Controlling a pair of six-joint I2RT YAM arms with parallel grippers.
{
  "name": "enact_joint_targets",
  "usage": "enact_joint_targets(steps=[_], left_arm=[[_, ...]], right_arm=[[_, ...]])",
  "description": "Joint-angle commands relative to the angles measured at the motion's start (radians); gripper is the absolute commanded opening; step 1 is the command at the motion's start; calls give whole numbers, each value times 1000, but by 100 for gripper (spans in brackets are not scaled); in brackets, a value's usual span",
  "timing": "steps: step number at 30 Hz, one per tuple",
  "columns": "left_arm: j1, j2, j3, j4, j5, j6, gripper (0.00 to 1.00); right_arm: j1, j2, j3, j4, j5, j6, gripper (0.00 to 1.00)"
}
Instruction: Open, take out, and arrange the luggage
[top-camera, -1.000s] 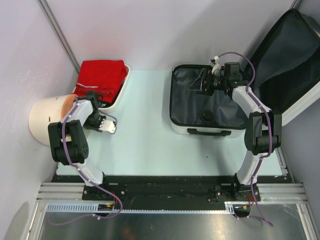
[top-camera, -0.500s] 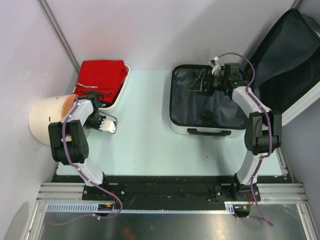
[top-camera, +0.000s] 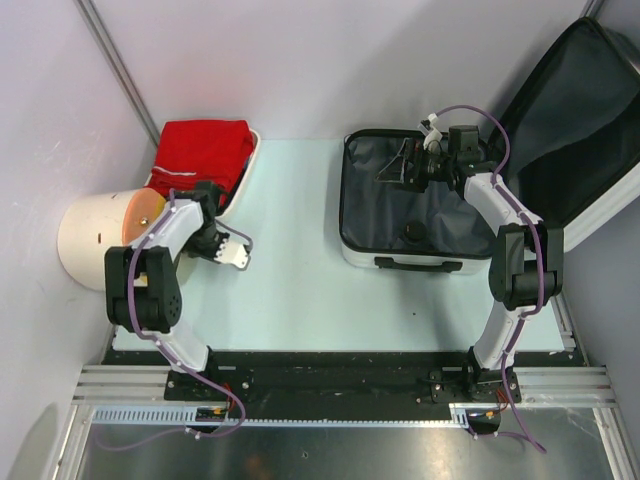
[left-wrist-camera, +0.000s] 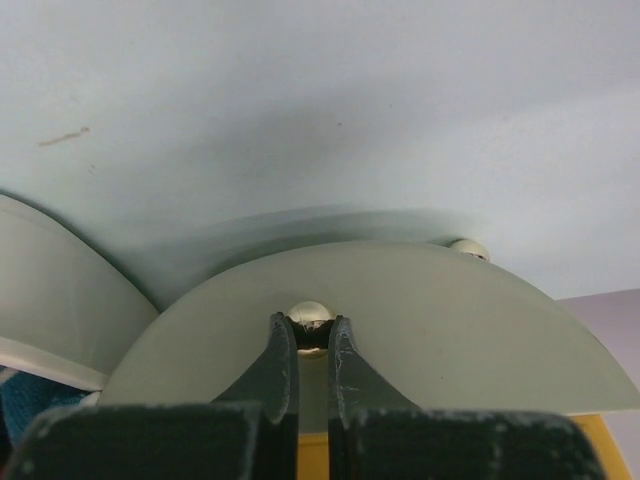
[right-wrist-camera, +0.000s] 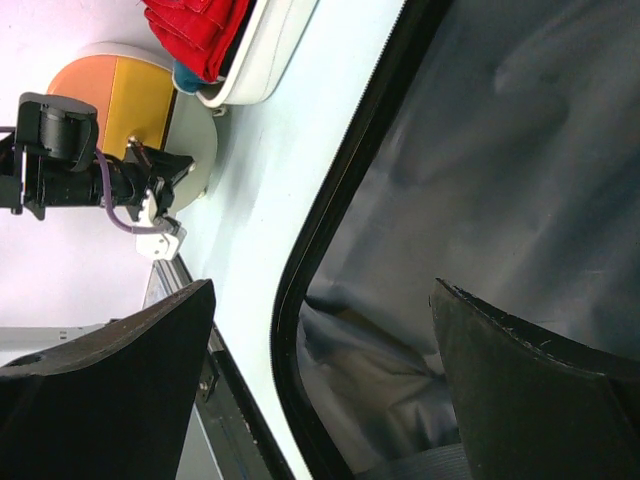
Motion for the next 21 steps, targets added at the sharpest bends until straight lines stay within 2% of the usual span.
enact_joint_targets(steps=[1,6,7,8,9,10,11,13,17,21], left_arm=[[-72,-44,46,-4,139,10,0],[-117,-41,62,-12,154,-26,0],[-124,-38,65,-13,153,-35,2],[-128,-33,66,-12,145,-41,9],[-131,-24,69,-12,145,-59,22],[-131,-22,82,-15,147,-69,49],[-131,-21,88,-15,156,-75,61],[-134,-35,112,-27,177,-81,99],[-155,-70,175,-44,271,-101,100],[-193,-87,305,-62,357,-167,100]], right_arm=[[-3,-46,2,14,-18,-12,93],[-3,-46,2,12,-18,-12,93],[-3,-46,1,11,-18,-12,93],[-4,-46,2,12,-20,-12,93],[-3,-47,2,11,-20,-12,93],[-4,-49,1,9,-18,-17,93],[-4,-51,1,2,-17,-23,94],[-6,-52,2,-9,-9,-50,94],[-12,-51,16,-90,31,-148,94],[-12,-37,74,-230,110,-375,94]])
